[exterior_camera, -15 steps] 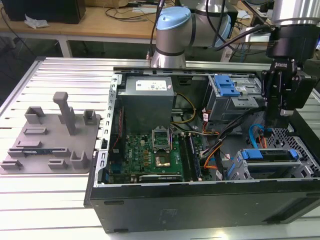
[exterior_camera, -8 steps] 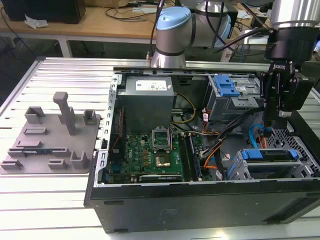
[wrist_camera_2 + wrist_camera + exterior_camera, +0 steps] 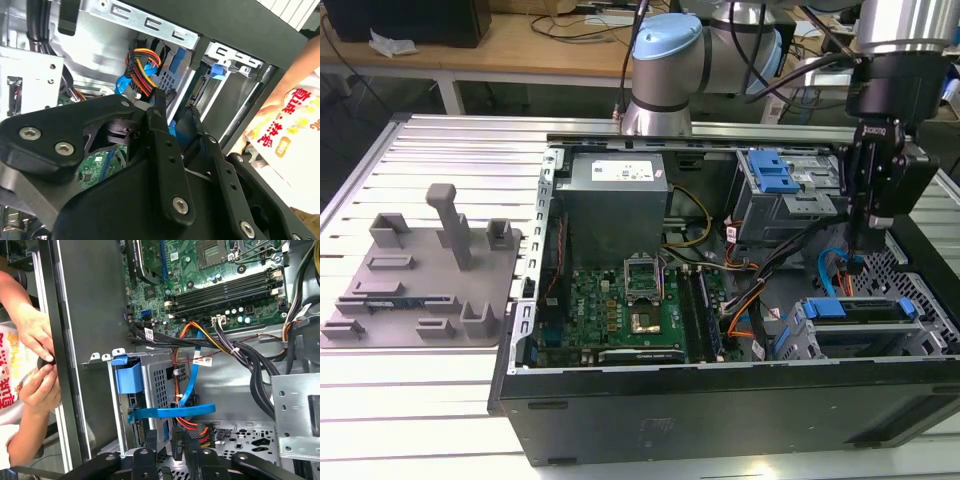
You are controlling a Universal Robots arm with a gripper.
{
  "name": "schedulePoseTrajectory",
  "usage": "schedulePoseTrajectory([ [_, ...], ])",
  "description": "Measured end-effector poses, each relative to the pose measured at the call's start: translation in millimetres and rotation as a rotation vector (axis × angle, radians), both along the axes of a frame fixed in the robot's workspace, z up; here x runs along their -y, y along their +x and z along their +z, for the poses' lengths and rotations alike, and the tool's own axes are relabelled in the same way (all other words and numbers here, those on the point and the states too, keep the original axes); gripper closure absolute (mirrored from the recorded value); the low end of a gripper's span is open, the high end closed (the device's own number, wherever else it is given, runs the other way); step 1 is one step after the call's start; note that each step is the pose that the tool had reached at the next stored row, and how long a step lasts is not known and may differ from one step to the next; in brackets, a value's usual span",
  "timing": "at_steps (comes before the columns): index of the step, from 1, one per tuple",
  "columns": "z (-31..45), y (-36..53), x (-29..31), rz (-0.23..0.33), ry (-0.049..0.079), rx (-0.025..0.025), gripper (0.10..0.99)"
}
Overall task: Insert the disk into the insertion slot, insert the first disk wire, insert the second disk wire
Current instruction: 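Insert the first disk wire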
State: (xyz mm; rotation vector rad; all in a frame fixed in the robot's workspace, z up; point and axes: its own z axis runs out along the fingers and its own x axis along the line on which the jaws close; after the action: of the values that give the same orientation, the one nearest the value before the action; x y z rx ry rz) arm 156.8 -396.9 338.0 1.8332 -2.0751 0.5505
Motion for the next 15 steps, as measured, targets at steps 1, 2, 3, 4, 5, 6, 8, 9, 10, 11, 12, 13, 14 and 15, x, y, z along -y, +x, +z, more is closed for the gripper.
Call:
schedulePoseTrajectory([
  [1,-0.2,0.0,-0.9,0.000,0.000,0.0000,0.737],
  [2,-0.6,0.0,-1.5,0.000,0.000,0.0000,0.737],
  [3,-0.9,0.0,-1.7,0.000,0.000,0.0000,0.737],
  [4,-1.2,0.0,-1.9,0.000,0.000,0.0000,0.737],
  [5,-1.7,0.0,-1.9,0.000,0.000,0.0000,0.753],
  [6,-2.4,0.0,-1.9,0.000,0.000,0.0000,0.824],
  [8,-3.4,0.3,-2.0,0.000,0.000,0.0000,0.824],
  [9,-3.8,0.4,-2.0,0.000,0.000,0.0001,0.824],
  [10,-4.0,0.6,-2.0,0.000,0.000,0.0000,0.906],
  [11,-4.3,0.9,-2.0,0.000,0.000,0.0000,0.922],
  [12,-4.4,1.0,-2.0,0.000,0.000,0.0000,0.922],
  [13,-4.4,1.0,-2.0,0.000,0.000,0.0000,0.922],
  [14,-4.4,1.0,-2.0,0.000,0.000,0.0000,0.922],
  [15,-4.4,1.0,-2.0,0.000,0.000,0.0000,0.922],
])
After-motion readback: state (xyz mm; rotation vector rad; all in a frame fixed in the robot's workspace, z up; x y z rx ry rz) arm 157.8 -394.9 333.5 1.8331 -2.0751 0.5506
